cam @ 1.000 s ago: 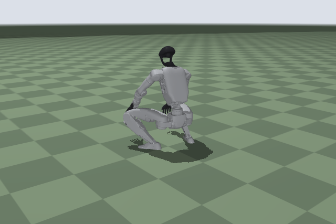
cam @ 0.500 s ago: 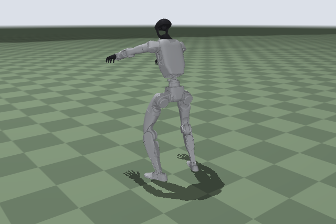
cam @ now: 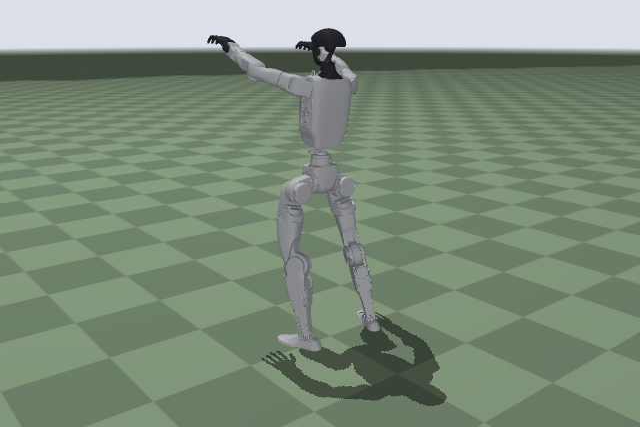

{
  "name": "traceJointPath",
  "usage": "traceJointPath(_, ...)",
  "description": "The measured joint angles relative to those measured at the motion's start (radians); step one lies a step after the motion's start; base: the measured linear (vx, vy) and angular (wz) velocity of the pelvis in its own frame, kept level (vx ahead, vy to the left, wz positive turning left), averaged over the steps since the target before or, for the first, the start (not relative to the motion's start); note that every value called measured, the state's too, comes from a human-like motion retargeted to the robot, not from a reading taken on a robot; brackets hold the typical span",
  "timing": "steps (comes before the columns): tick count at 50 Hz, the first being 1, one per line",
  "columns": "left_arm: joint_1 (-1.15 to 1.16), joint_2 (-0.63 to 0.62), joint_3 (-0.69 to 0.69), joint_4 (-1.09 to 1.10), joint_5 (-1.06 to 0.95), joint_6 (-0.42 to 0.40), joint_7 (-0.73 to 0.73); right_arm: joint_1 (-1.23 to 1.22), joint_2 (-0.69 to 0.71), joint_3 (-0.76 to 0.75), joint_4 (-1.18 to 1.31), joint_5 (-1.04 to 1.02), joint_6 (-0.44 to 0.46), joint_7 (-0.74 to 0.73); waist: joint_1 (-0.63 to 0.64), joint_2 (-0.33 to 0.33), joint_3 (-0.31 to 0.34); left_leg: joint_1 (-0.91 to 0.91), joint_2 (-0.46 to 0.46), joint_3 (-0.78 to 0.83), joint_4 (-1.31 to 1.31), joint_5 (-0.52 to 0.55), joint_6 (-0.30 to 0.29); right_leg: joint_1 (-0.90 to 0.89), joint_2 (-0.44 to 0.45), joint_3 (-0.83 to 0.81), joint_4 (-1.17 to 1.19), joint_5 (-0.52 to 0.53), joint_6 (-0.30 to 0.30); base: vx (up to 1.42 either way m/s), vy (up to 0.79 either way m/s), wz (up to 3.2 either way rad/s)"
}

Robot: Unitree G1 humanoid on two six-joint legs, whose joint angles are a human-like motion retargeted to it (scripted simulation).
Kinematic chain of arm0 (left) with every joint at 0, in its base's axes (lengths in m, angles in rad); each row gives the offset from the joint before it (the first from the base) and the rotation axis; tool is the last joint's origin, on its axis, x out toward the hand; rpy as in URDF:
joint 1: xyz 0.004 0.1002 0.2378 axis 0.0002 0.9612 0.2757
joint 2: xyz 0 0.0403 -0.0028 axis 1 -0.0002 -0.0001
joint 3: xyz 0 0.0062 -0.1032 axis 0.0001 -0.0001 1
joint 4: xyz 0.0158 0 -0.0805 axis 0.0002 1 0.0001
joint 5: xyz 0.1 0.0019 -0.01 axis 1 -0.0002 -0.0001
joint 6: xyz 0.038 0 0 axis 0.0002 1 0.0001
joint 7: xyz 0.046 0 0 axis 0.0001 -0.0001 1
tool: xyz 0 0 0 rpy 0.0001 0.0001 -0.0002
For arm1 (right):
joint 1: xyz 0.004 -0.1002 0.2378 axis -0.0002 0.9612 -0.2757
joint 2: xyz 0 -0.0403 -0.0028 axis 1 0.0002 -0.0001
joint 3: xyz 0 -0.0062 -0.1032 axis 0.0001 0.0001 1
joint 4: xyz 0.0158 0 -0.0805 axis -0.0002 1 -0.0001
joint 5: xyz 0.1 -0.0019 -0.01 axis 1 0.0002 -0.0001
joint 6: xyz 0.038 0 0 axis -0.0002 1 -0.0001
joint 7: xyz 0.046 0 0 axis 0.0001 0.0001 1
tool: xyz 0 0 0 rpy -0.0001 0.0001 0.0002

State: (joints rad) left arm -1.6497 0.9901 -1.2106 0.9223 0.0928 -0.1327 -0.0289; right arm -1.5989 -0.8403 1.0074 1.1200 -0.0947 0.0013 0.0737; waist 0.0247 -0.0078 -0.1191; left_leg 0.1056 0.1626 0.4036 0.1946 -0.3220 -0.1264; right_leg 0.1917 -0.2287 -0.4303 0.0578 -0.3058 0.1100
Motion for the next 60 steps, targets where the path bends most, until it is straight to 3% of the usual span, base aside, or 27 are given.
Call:
traceJointPath(10, -0.024, -0.008, -0.018, -0.040, 0.016, 0.003, -0.004, -0.029, -0.049, 0.043, -0.027, -0.010, -0.008, 0.015, 0.033, 0.008, -0.019, 0.010, 0.003, 0.008, 0.007, -0.007, 0.003, 0.013, 0.003, 0.003, -0.010, 0.003, -0.001, 0.01, 0.00, 0.00)
traceJointPath(18, -0.039, 0.015, -0.044, -0.030, 0.025, 0.000, 0.010, -0.057, -0.061, 0.100, -0.049, -0.053, -0.025, 0.013, 0.033, 0.009, 0.012, 0.023, 0.007, 0.023, 0.007, 0.006, 0.002, 0.011, 0.003, 0.016, 0.004, 0.003, -0.006, 0.00, 0.00, -0.05)
traceJointPath(20, -0.032, 0.007, -0.037, -0.010, 0.019, 0.007, -0.008, -0.053, -0.049, 0.047, -0.046, 0.084, -0.005, 0.006, 0.032, 0.010, 0.031, 0.012, 0.010, 0.022, 0.019, 0.011, -0.002, 0.003, 0.003, 0.018, 0.009, 0.006, -0.002, -0.09, -0.02, 0.01)
traceJointPath(23, -0.046, 0.029, -0.052, -0.018, 0.039, -0.002, 0.012, -0.063, -0.050, 0.062, -0.040, -0.021, -0.017, -0.028, 0.026, 0.009, 0.058, 0.002, 0.013, 0.021, 0.030, 0.013, 0.001, -0.006, 0.002, 0.021, 0.016, 0.008, -0.006, -0.07, -0.02, -0.03)
traceJointPath(27, -0.060, 0.045, -0.047, -0.021, 0.024, -0.009, 0.023, -0.079, -0.064, 0.063, -0.049, -0.049, -0.027, -0.040, 0.025, 0.007, 0.120, -0.020, 0.017, 0.022, 0.042, 0.021, 0.001, -0.037, 0.000, 0.031, 0.040, 0.010, -0.004, -0.13, -0.02, -0.06)
traceJointPath(34, -0.099, 0.063, -0.032, -0.001, -0.035, -0.011, 0.049, -0.117, -0.081, 0.047, -0.084, 0.084, -0.019, -0.065, -0.006, 0.000, 0.268, -0.088, 0.024, 0.007, 0.059, 0.050, -0.003, -0.117, -0.004, 0.039, 0.089, 0.028, 0.001, -0.20, 0.00, 0.04)
traceJointPath(42, -0.201, 0.051, -0.021, 0.041, -0.057, -0.007, 0.225, -0.238, -0.092, 0.087, -0.062, 0.067, -0.025, -0.231, -0.031, 0.010, 0.541, -0.240, 0.021, -0.031, 0.126, 0.079, 0.000, -0.264, -0.031, 0.044, 0.176, 0.043, -0.003, -0.33, 0.03, 0.13)
traceJointPath(44, -0.231, 0.040, -0.030, 0.050, -0.050, -0.004, 0.288, -0.272, -0.088, 0.107, -0.054, 0.044, -0.024, -0.286, -0.036, 0.016, 0.610, -0.301, 0.025, -0.041, 0.172, 0.070, -0.001, -0.325, -0.044, 0.049, 0.228, 0.026, -0.010, -0.38, 0.05, 0.13)
traceJointPath(47, -0.242, 0.005, -0.044, 0.056, -0.037, 0.000, 0.378, -0.278, -0.099, 0.144, -0.065, 0.026, -0.023, -0.369, -0.032, 0.032, 0.639, -0.473, 0.048, -0.061, 0.307, 0.032, 0.007, -0.492, -0.069, 0.064, 0.364, -0.024, -0.030, -0.36, 0.05, 0.11)
traceJointPath(48, -0.244, -0.002, -0.053, 0.058, -0.022, 0.007, 0.405, -0.280, -0.075, 0.137, -0.050, -0.009, -0.011, -0.390, -0.036, 0.035, 0.639, -0.538, 0.060, -0.067, 0.367, 0.014, 0.009, -0.556, -0.077, 0.073, 0.423, -0.046, -0.039, -0.32, 0.04, 0.03)
traceJointPath(50, -0.251, -0.012, -0.098, 0.055, -0.018, 0.052, 0.438, -0.261, -0.083, 0.186, -0.082, 0.137, -0.016, -0.411, -0.033, 0.040, 0.639, -0.663, 0.087, -0.079, 0.502, -0.028, 0.029, -0.682, -0.096, 0.096, 0.560, -0.099, -0.078, -0.29, 0.03, -0.04)
traceJointPath(60, -0.119, -0.046, -0.089, -0.029, 0.060, 0.093, 0.406, -0.076, 0.014, 0.119, -0.143, 0.086, 0.040, -0.534, -0.057, 0.018, 0.639, -1.276, 0.229, -0.195, 1.308, -0.233, 0.058, -1.311, -0.207, 0.285, 1.401, -0.387, -0.185, -0.16, -0.01, 0.00)
